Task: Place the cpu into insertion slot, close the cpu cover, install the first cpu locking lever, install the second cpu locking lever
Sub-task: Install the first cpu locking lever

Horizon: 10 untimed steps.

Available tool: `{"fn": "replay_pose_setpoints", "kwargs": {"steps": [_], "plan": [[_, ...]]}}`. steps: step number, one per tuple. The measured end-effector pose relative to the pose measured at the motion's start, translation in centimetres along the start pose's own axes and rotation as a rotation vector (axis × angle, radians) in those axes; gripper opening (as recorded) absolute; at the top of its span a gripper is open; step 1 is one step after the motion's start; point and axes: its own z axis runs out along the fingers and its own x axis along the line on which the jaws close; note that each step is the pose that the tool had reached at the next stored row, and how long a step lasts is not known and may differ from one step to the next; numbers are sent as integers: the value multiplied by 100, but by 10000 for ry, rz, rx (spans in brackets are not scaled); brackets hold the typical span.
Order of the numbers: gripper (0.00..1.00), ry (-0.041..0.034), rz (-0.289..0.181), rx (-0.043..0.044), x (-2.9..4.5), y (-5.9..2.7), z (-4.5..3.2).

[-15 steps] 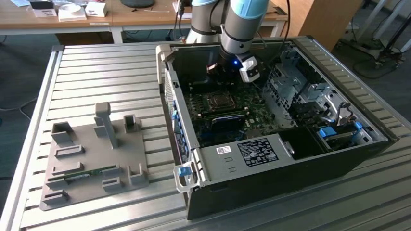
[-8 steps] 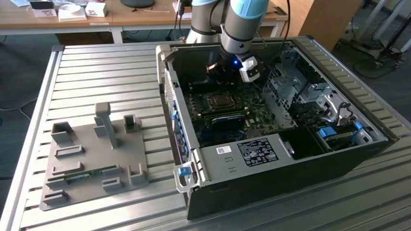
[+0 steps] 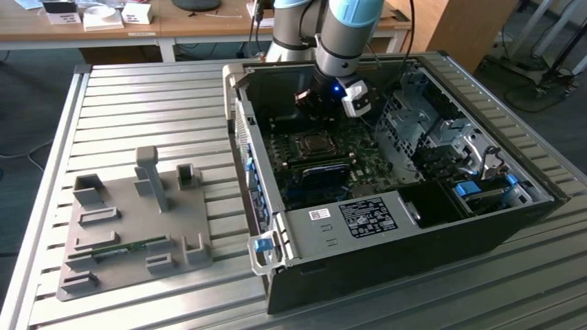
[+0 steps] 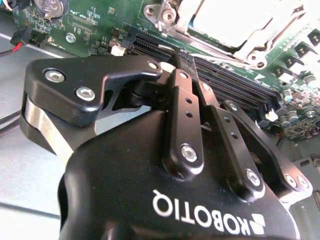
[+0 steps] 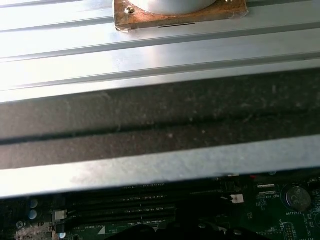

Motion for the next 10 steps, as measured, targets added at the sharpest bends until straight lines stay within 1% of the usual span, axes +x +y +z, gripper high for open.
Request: {"fn": "replay_pose_setpoints", "kwargs": {"steps": [4,10], "plan": [[11,-79,-19,-18,1,0,0],[11,-117,-26,-26,7,-1,-1]]}}
